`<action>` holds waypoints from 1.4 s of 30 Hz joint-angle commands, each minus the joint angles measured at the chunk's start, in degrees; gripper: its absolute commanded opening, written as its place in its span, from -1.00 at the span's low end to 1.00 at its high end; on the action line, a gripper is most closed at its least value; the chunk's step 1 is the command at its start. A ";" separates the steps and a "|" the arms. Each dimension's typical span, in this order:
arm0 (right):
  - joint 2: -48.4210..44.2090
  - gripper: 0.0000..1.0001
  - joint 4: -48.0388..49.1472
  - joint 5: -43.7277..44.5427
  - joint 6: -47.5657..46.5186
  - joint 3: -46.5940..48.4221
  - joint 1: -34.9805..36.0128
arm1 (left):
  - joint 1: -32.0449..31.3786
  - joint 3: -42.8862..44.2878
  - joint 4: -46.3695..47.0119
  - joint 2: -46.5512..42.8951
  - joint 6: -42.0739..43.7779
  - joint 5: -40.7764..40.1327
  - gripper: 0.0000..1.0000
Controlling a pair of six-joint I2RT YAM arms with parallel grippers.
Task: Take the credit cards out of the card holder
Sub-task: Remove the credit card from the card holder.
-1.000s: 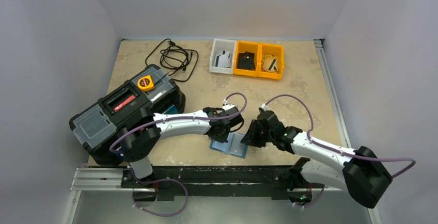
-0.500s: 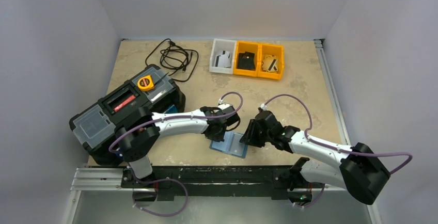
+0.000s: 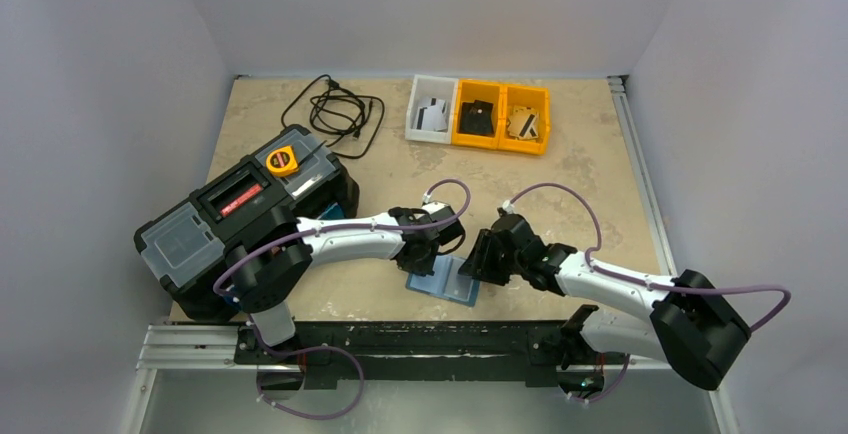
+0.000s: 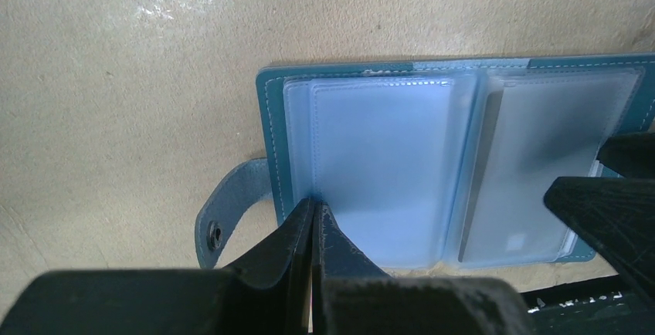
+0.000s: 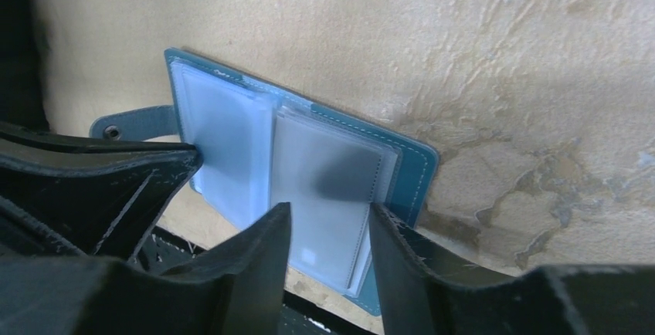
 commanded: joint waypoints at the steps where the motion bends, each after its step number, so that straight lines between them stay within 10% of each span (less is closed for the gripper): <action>1: 0.76 -0.10 0.40 0.15 0.19 -0.38 0.75 | 0.23 -0.84 1.45 0.26 -0.98 0.91 -1.00; 42: 15.95 -0.34 11.85 -3.67 2.70 13.78 9.18 | 0.24 -2.88 -7.52 -15.10 -2.63 -4.09 -0.90</action>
